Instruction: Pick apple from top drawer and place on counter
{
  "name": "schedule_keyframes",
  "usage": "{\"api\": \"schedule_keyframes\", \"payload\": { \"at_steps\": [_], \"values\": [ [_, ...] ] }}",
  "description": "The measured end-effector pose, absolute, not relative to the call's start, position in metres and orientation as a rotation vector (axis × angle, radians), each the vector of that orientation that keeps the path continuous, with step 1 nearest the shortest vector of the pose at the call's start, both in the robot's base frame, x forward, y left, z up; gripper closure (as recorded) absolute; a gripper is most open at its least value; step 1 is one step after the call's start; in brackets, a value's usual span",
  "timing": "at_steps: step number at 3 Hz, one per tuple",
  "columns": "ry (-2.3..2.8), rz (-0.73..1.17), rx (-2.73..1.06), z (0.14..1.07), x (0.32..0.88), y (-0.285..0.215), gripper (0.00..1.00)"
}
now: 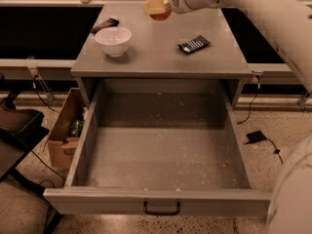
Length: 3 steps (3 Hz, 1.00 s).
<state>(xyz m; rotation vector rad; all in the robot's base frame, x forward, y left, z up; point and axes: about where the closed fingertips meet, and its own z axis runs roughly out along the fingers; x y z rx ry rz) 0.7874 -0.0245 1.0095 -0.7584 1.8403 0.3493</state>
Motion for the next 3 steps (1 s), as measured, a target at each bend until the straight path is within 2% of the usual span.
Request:
{"api": "schedule_keyframes", "payload": {
  "at_steps": [3],
  "values": [
    [1.946, 0.319, -0.306, 0.924, 0.874, -0.035, 1.00]
  ]
}}
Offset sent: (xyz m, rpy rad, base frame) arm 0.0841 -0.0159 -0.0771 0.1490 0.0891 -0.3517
